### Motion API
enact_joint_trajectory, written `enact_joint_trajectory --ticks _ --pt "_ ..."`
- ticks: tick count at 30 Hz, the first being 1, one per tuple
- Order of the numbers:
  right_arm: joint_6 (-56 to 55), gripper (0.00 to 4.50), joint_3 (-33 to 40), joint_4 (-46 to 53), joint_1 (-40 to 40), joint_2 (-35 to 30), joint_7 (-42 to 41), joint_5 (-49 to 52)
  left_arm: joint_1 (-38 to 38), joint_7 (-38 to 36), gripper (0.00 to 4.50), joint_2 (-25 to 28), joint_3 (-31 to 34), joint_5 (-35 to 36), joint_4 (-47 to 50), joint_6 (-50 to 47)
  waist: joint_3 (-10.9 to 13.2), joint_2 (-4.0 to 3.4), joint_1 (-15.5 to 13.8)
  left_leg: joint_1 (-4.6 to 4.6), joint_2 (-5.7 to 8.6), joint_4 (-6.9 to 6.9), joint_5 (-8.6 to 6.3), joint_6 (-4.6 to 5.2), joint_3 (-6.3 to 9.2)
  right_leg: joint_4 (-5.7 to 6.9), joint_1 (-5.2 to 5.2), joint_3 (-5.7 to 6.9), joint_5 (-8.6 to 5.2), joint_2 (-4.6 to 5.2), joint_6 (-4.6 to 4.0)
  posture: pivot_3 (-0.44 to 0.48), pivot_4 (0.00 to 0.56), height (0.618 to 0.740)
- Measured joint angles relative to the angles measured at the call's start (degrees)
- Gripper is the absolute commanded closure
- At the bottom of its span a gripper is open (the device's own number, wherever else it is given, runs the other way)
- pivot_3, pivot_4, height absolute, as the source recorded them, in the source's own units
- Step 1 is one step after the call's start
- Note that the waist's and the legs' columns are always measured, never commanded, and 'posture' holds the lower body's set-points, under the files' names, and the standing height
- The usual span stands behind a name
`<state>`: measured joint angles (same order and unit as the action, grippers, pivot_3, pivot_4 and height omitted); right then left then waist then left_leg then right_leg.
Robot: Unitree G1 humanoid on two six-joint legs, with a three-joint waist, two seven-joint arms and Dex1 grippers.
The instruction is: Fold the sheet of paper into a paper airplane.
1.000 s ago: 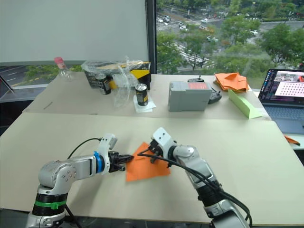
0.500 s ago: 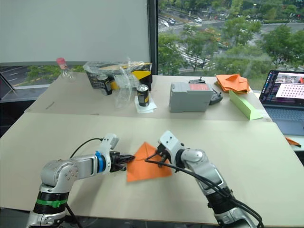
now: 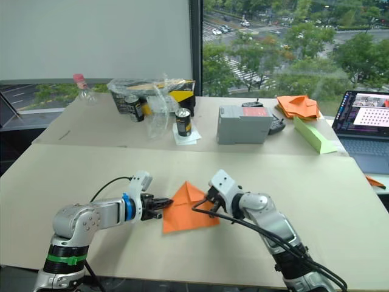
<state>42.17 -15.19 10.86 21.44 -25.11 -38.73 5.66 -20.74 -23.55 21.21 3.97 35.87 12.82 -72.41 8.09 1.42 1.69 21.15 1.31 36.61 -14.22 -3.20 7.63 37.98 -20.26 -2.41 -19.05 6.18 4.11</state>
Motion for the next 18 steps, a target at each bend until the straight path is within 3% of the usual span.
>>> enact_joint_trajectory --ticks 18 --pt "8.26 4.5 6.93 0.55 3.05 -0.41 -1.28 9.31 -0.61 -0.16 4.41 -0.01 -0.48 -0.02 -0.37 0.46 0.17 -0.01 -0.5 0.09 0.0 0.0 -0.01 0.02 -0.01 -0.02 -0.1 -0.01 0.0 0.0 0.0 0.0 0.15 0.74"
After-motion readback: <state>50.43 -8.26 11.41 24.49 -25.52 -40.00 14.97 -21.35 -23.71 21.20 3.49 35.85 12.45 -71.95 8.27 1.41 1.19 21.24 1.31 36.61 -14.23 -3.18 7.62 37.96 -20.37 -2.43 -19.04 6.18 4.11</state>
